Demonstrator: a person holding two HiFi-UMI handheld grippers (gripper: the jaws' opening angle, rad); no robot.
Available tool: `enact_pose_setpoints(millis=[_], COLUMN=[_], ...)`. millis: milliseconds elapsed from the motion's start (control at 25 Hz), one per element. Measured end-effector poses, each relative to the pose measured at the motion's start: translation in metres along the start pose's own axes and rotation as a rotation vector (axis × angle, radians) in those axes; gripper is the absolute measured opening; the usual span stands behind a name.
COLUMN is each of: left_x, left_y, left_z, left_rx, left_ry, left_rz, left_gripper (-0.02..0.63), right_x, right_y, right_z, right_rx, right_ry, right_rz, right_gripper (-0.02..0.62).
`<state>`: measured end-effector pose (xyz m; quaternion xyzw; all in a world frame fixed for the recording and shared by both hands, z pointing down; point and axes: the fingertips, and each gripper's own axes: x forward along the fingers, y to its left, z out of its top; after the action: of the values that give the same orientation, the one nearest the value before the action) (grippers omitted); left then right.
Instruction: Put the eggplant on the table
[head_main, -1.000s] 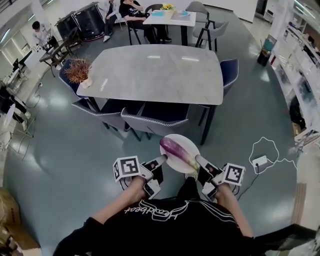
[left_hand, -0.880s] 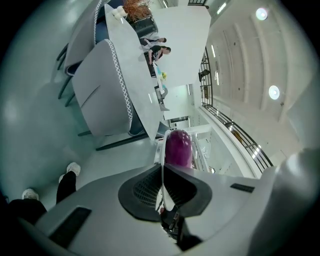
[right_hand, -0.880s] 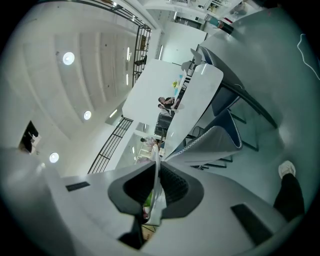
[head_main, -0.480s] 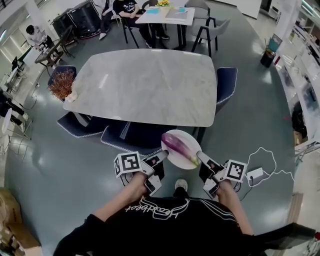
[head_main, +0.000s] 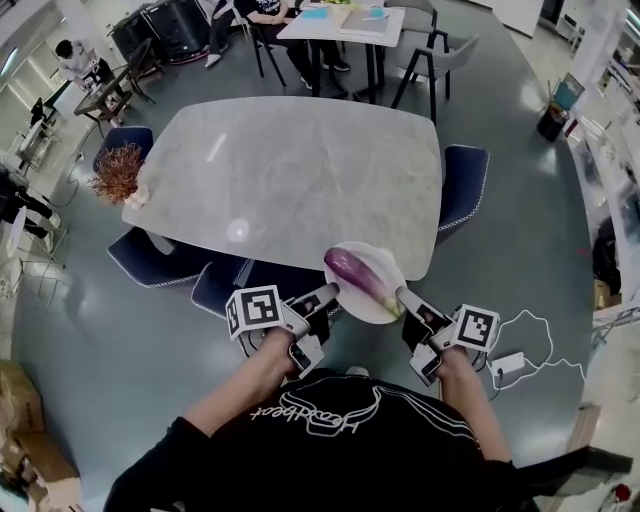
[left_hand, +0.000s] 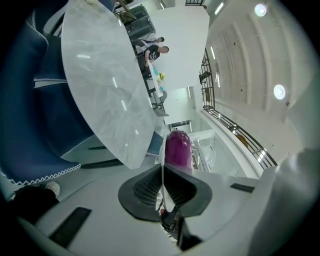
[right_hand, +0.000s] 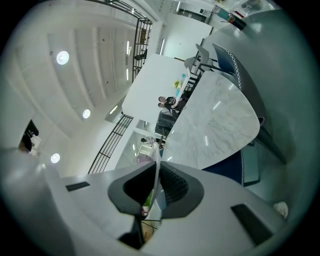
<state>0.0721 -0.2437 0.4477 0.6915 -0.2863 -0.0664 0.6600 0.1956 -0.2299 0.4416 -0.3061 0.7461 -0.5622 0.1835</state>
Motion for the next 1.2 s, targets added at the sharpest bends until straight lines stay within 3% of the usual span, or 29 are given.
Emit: enact_pose_setpoints(millis=[280,600,960,1200], left_x=[0.007,0.033,0.059,0.07], left_y=[0.016,0.022,0.027,0.035], left_z=[0.02,0.102,0.16,0.183], left_rx=[0.003,-0.017,-0.015,0.034], left_ry=[-0.009,0.013,0.01,0.0], left_rz=[0.003,0.009,0.007,0.025], left_gripper=[0.02,0.02,0.02,0.02], right_x=[0.023,0.093,0.141,0.159], right_y=[-0.018,-0.03,-0.041,-0.049], right_z=[0.004,0.052,0.092,0.101], right_rx=[-0.022,-0.032,-0.071,-0.109], right_ry=[0.038,0.046,0.041,0.041], right_rz=[-0.011,-0.044,-0.065,-0.083], right_gripper=[0.03,0.03,0.03,0.031])
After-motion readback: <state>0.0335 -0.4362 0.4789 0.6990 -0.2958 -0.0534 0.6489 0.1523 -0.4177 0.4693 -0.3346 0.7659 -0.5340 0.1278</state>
